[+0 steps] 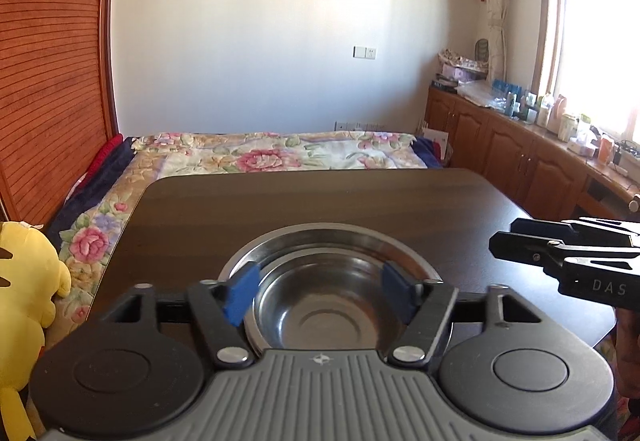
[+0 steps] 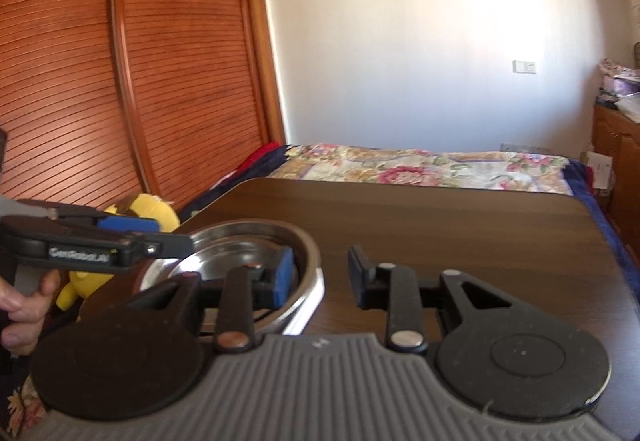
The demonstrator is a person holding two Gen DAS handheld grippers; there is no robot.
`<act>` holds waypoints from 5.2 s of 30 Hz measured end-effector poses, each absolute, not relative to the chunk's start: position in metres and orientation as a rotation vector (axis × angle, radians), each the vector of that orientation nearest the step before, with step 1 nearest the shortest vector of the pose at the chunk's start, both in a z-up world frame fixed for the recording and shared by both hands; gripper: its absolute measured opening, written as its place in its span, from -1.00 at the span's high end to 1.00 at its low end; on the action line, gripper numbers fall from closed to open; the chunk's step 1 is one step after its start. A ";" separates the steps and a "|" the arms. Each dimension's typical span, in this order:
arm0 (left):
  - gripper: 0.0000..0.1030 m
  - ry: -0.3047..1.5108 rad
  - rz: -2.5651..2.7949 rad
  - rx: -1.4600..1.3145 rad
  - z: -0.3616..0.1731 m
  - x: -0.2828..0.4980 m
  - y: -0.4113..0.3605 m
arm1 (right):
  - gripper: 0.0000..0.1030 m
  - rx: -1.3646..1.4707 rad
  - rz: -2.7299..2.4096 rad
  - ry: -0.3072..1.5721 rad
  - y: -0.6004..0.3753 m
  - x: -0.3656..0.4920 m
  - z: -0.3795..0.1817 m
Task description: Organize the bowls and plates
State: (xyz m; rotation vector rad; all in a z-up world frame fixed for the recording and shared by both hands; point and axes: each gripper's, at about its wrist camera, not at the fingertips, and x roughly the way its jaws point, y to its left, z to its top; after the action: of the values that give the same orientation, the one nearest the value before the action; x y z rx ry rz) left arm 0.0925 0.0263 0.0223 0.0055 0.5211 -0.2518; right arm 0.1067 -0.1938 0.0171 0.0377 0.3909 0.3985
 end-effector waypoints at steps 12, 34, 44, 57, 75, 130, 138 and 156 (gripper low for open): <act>-1.00 0.403 -0.200 0.068 0.035 0.067 0.006 | -0.92 0.039 0.263 0.313 -0.214 0.093 0.022; -1.00 0.325 -0.143 0.089 0.045 0.046 -0.013 | -1.00 0.047 0.123 0.243 -0.233 0.074 0.033; -1.00 0.309 -0.106 0.082 0.044 0.040 -0.009 | -1.00 0.033 0.067 0.205 -0.238 0.068 0.034; -1.00 0.295 -0.082 0.084 0.039 0.031 -0.009 | -1.00 0.048 0.070 0.211 -0.242 0.062 0.026; -1.00 0.327 -0.057 0.071 0.017 0.034 -0.003 | -1.00 0.043 0.064 0.224 -0.242 0.064 0.005; -1.00 0.347 -0.044 0.089 0.008 0.038 0.002 | -1.00 0.060 0.058 0.252 -0.249 0.065 -0.001; -1.00 0.345 -0.045 0.090 0.010 0.038 0.001 | -1.00 0.063 0.056 0.251 -0.249 0.064 0.000; -1.00 0.344 -0.045 0.091 0.009 0.038 0.001 | -1.00 0.062 0.056 0.251 -0.250 0.065 0.000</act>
State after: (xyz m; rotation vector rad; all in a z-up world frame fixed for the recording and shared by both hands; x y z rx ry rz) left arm 0.0375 0.0007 0.0093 0.0907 0.3441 -0.0453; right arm 0.0646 -0.2501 0.0002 0.0625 0.2512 0.0564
